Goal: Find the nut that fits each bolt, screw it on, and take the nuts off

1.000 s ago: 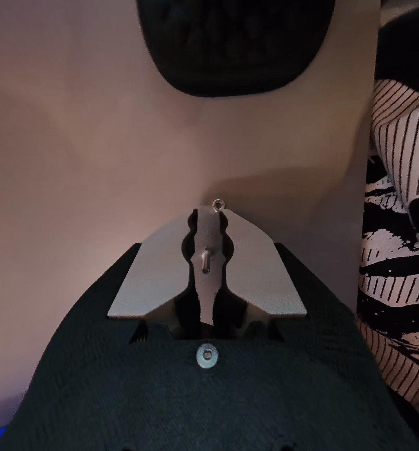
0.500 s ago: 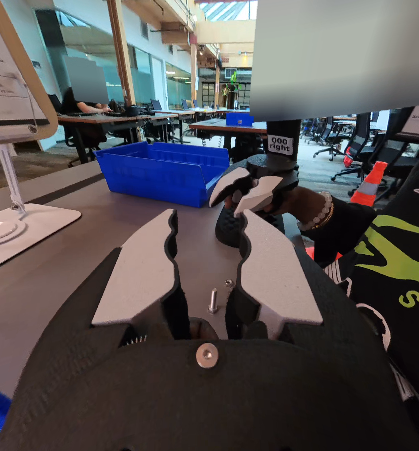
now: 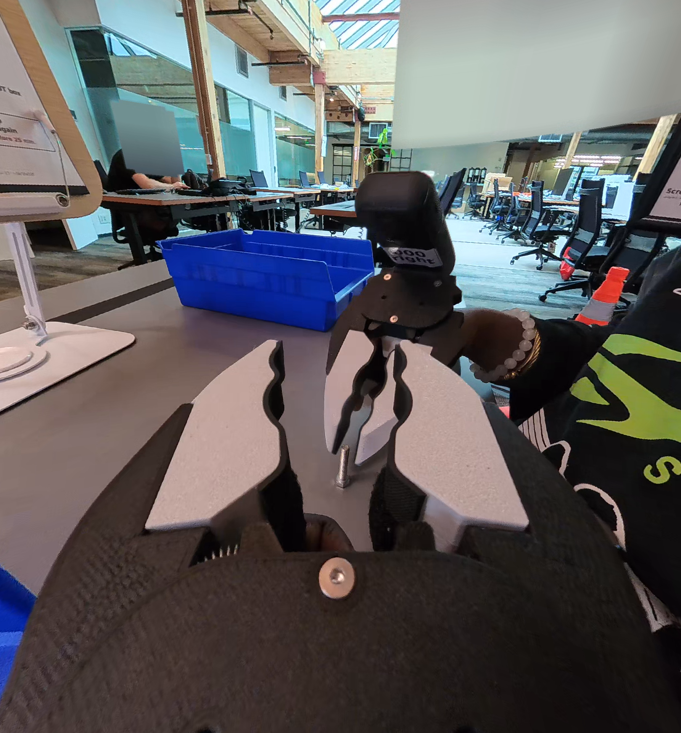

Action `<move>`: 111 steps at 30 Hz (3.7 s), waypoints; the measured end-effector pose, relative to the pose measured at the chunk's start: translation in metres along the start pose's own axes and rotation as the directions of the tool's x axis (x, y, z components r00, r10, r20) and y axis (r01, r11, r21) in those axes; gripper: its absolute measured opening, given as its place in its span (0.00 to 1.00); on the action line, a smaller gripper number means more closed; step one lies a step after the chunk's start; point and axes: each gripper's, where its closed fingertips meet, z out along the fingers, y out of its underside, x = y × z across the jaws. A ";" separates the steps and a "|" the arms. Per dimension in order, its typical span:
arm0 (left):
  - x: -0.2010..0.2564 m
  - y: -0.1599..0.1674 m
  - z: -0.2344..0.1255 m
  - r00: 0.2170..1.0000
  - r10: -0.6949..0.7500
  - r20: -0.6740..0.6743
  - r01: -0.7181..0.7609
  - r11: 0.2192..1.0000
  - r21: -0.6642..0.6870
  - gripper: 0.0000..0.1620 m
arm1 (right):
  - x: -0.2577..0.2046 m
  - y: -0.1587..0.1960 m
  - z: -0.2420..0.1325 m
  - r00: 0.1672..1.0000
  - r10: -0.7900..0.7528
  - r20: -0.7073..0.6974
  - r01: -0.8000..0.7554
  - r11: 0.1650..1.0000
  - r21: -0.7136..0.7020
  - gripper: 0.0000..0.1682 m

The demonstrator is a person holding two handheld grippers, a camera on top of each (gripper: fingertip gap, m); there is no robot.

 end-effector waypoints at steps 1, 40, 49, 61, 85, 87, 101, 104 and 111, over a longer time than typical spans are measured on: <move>0.000 0.000 0.000 1.000 0.000 0.000 0.000 1.000 -0.002 0.33 | 0.000 0.000 0.001 1.000 -0.003 0.001 0.003 1.000 0.001 0.07; 0.005 0.021 0.044 0.977 0.092 0.193 -0.062 0.986 -0.156 0.08 | -0.004 -0.088 -0.075 0.999 -0.044 -0.014 0.045 0.981 0.186 0.03; 0.005 0.022 0.045 0.978 0.091 0.190 -0.062 0.986 -0.157 0.07 | -0.004 -0.088 -0.075 0.999 -0.031 -0.011 0.033 0.980 0.196 0.03; -0.002 0.018 0.032 0.983 0.044 0.180 -0.018 0.989 -0.144 0.06 | 0.002 -0.003 -0.059 0.993 -0.067 0.101 0.077 0.993 -0.094 0.18; -0.005 0.018 0.028 0.982 0.023 0.186 -0.002 0.993 -0.114 0.06 | 0.005 0.048 -0.023 0.990 0.012 -0.139 -0.060 0.936 -0.348 0.06; -0.004 0.018 0.028 0.983 0.026 0.181 -0.004 0.993 -0.118 0.06 | 0.005 0.047 -0.023 0.991 0.012 -0.131 -0.056 0.938 -0.342 0.06; 0.026 0.025 0.031 0.998 0.006 -0.065 -0.016 0.987 -0.157 0.06 | -0.022 -0.079 -0.109 0.855 -0.424 0.299 0.423 0.903 0.069 0.06; 0.032 0.028 0.032 0.995 0.021 -0.102 -0.039 0.984 -0.172 0.06 | -0.032 -0.090 -0.104 0.768 -0.507 0.392 0.517 0.851 0.089 0.06; 0.036 0.031 0.033 0.991 0.017 -0.132 -0.042 0.981 -0.188 0.06 | -0.032 -0.085 -0.085 0.671 -0.563 0.482 0.644 0.765 -0.003 0.06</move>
